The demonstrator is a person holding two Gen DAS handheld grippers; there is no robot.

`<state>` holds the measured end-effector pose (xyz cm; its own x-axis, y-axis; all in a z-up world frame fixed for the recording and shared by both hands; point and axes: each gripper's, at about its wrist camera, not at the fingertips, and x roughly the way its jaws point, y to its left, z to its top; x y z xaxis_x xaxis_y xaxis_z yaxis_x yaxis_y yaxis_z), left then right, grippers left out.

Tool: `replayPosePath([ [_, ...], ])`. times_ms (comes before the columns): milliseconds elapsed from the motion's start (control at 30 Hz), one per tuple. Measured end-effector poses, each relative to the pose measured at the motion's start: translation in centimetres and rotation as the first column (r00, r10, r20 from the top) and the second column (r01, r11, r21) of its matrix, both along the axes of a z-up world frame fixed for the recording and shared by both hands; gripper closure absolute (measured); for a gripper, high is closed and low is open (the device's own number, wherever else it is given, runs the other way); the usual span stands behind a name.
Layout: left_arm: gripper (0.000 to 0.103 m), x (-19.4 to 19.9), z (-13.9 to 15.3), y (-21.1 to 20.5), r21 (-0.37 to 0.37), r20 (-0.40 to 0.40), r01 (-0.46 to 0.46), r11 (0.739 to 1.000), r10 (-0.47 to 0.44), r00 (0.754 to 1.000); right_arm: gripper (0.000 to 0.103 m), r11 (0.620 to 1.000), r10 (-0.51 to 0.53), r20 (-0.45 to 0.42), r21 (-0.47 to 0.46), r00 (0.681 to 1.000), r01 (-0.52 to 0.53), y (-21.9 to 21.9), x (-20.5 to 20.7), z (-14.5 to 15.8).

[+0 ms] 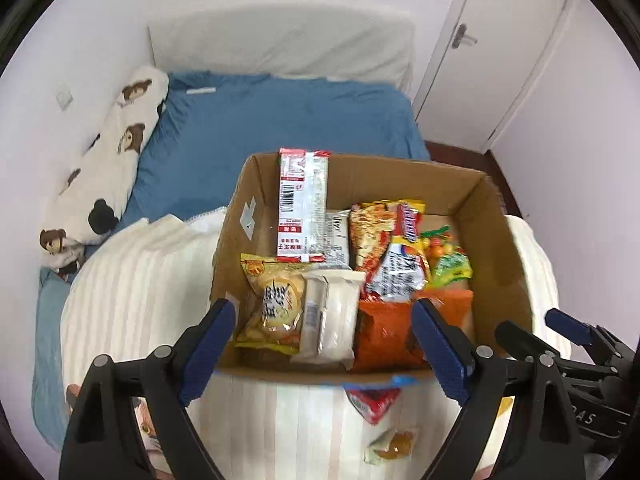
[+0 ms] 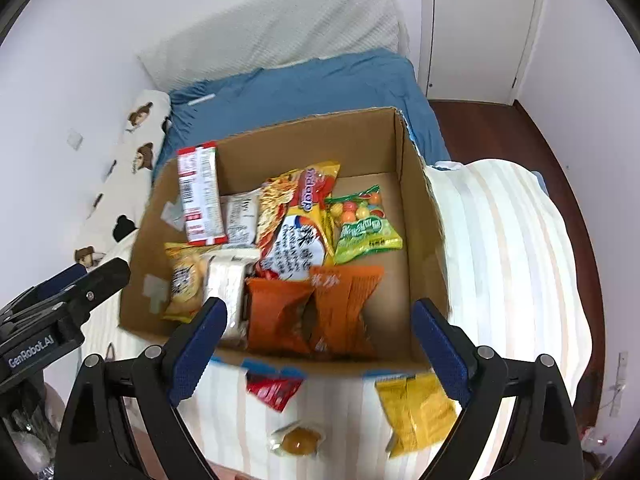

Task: Organize snacks
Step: 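Grasp the red triangle packet with the left tool while the right tool grasps the yellow chip bag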

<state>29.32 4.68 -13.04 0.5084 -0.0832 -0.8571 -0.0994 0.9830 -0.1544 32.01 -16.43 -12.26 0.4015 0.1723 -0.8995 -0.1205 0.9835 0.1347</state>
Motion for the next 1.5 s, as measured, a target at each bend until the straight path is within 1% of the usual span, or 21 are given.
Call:
replayPosePath([
  [100,0.013,-2.7,0.4,-1.0,-0.009,0.013,0.016,1.000,-0.016,1.000,0.007,1.000,0.002,0.021,0.014,1.000,-0.002,-0.6,-2.4,0.7],
  [200,0.013,-5.1,-0.7,-2.0,-0.021,-0.008,0.031,0.999,-0.031,0.999,0.007,1.000,0.004,0.013,0.029,1.000,-0.005,-1.6,-4.8,0.4],
  [333,0.013,-8.0,-4.3,-3.5,-0.034,-0.086,0.052,0.998,-0.055,0.995,0.007,0.999,-0.020,-0.034,0.030,0.999,0.021,-4.3,-7.7,-1.8],
  [400,0.013,-9.0,-7.2,-4.3,-0.074,-0.160,0.051,0.996,-0.063,0.985,0.007,0.999,-0.036,-0.058,0.021,0.998,0.037,-5.6,-8.3,-3.3],
  [500,0.013,-9.7,-10.5,-5.3,-0.114,-0.237,0.029,0.993,-0.056,0.970,0.008,0.997,-0.074,-0.111,0.001,0.991,0.075,-7.9,-8.8,-6.3],
  [533,0.013,-9.7,-11.7,-5.7,-0.129,-0.262,0.020,0.991,-0.053,0.964,0.008,0.996,-0.087,-0.127,-0.007,0.988,0.086,-8.5,-8.8,-7.3],
  [633,0.013,-9.7,-14.1,-6.7,-0.142,-0.301,0.007,0.990,-0.050,0.952,0.008,0.994,-0.108,-0.157,-0.035,0.982,0.104,-9.6,-8.5,-9.9],
  [767,0.013,-8.4,-15.9,-7.3,-0.163,-0.329,-0.027,0.986,-0.028,0.944,0.009,0.993,-0.111,-0.193,-0.060,0.975,0.102,-10.2,-7.6,-12.9],
  [867,0.013,-7.0,-16.7,-7.3,-0.160,-0.337,-0.054,0.986,-0.003,0.942,0.023,0.991,-0.117,-0.207,-0.081,0.971,0.102,-10.4,-7.4,-14.6],
  [967,0.013,-5.6,-17.4,-7.3,-0.161,-0.340,-0.070,0.985,0.011,0.941,0.029,0.990,-0.123,-0.188,-0.094,0.974,0.107,-10.5,-7.8,-14.9],
  [1133,0.014,-3.6,-18.7,-7.4,-0.188,-0.349,-0.101,0.977,0.029,0.937,0.029,0.989,-0.131,-0.185,-0.094,0.974,0.115,-10.6,-8.2,-15.1],
  [1167,0.016,-3.3,-18.7,-7.4,-0.182,-0.337,-0.105,0.978,0.038,0.941,0.029,0.989,-0.130,-0.186,-0.095,0.974,0.114,-10.6,-8.2,-15.2],
  [1200,0.028,-3.0,-18.7,-7.5,-0.173,-0.326,-0.104,0.979,0.043,0.944,0.030,0.989,-0.128,-0.186,-0.098,0.974,0.111,-10.5,-8.1,-15.3],
  [1233,0.045,-2.6,-18.7,-7.6,-0.157,-0.319,-0.096,0.983,0.041,0.947,0.030,0.989,-0.126,-0.187,-0.103,0.974,0.108,-10.4,-8.2,-15.4],
  [1300,0.059,-2.4,-18.7,-7.9,-0.151,-0.309,-0.076,0.986,0.026,0.951,0.030,0.988,-0.122,-0.185,-0.113,0.975,0.102,-9.9,-7.7,-15.2],
  [1333,0.062,-2.4,-18.6,-8.0,-0.147,-0.304,-0.071,0.987,0.024,0.952,0.031,0.988,-0.119,-0.181,-0.117,0.976,0.099,-9.7,-7.7,-15.2],
  [1400,0.062,-2.6,-18.2,-8.4,-0.125,-0.288,-0.050,0.991,0.012,0.958,0.032,0.988,-0.109,-0.174,-0.126,0.979,0.087,-9.0,-7.6,-15.1],
  [1500,0.062,-3.3,-17.6,-8.5,-0.112,-0.273,-0.033,0.993,0.001,0.962,0.035,0.989,-0.093,-0.164,-0.129,0.982,0.072,-8.5,-8.1,-14.8],
])
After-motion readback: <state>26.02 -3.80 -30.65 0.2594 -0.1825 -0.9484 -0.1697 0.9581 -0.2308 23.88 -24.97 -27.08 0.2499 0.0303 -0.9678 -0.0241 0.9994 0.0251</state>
